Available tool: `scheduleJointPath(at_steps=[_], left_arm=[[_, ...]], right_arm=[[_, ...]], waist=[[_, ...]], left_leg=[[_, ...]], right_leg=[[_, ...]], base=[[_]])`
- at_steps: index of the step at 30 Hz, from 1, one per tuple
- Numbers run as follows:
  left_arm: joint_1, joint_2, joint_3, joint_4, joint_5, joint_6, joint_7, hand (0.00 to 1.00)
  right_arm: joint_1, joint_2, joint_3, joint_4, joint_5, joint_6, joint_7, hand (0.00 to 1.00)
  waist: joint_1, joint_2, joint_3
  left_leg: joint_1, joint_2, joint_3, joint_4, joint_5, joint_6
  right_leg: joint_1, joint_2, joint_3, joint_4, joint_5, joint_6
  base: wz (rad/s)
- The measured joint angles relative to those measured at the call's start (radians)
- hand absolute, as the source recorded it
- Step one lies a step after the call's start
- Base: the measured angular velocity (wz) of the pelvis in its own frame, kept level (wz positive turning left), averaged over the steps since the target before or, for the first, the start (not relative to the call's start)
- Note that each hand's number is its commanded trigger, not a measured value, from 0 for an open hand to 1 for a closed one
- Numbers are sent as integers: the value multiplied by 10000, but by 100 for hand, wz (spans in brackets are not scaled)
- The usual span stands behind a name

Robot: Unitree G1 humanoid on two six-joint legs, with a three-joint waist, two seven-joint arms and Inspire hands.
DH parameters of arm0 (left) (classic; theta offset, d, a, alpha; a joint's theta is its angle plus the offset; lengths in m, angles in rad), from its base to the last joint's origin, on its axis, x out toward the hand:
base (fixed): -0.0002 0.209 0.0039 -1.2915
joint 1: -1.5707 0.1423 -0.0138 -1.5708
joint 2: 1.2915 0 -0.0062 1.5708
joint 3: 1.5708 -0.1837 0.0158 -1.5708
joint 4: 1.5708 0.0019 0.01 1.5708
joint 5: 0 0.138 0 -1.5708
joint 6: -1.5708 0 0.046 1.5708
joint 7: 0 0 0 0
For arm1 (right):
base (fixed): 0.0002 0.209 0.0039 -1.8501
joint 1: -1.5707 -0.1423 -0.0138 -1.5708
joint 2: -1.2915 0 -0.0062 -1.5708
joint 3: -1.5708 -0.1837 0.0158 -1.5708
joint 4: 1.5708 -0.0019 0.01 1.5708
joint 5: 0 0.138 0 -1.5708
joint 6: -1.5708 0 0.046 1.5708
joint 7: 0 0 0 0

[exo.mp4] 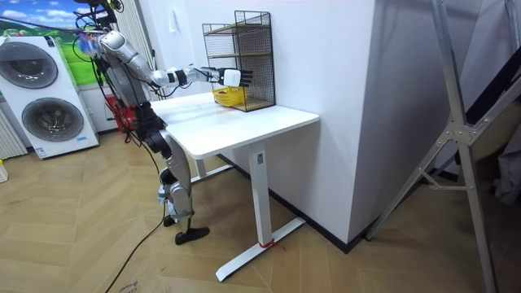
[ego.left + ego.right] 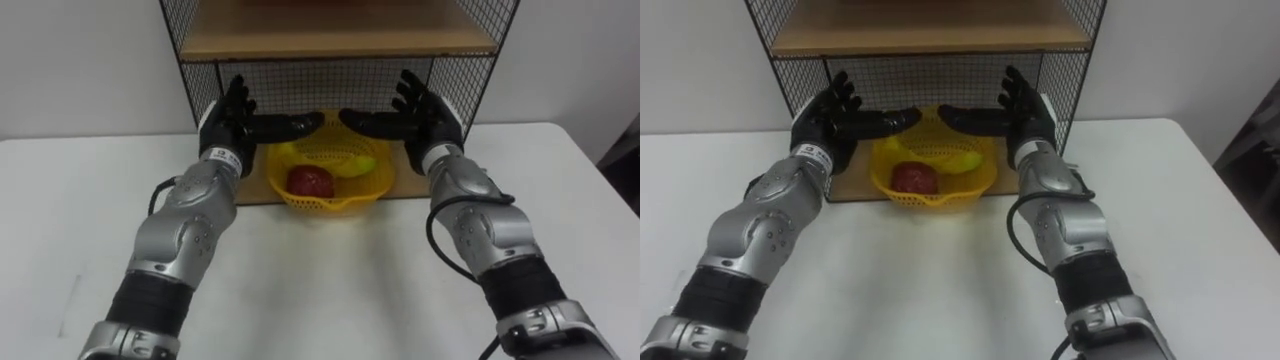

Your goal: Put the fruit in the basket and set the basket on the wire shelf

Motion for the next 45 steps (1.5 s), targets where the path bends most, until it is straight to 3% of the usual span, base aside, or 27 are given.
scheduleJointPath(at_steps=[12,16,23,28,36,45], left_arm=[[71,2,87,-497,32,1,117,0],[158,13,86,-510,519,-1,-110,0],[1440,148,66,-1642,404,-18,-437,0],[1957,319,36,-1915,361,-26,-759,0],[2941,284,-187,-2540,309,-581,-1002,0],[4130,410,-368,-4075,432,-1189,-1748,0]], right_arm=[[480,-91,-289,-687,-19,0,158,0],[675,-250,-434,-735,-76,0,359,0],[1770,-351,-479,-2321,-59,-9,450,0],[2536,-351,-393,-3126,-17,-17,825,0],[3468,-334,-266,-3959,0,-207,1110,0],[4449,-338,-5,-5401,154,-938,1816,0]], waist=[[55,12,7],[49,16,9],[5,30,16],[13,29,17],[102,22,21],[125,-11,12]], left_leg=[[51,9,-71,-64,18,-18],[46,12,-73,-61,18,-17],[61,46,35,-79,17,-20],[63,132,49,-56,25,-34],[136,173,70,-103,7,-111],[-350,321,32,105,-14,-276]], right_leg=[[128,38,-20,-133,43,-3],[136,28,-29,-135,43,-2],[98,16,-9,-132,32,-7],[71,58,-4,-150,46,-37],[86,132,7,-141,1,-75],[-262,233,-11,-162,37,-278]], base=[[2],[0],[-3],[-1],[0],[0]])
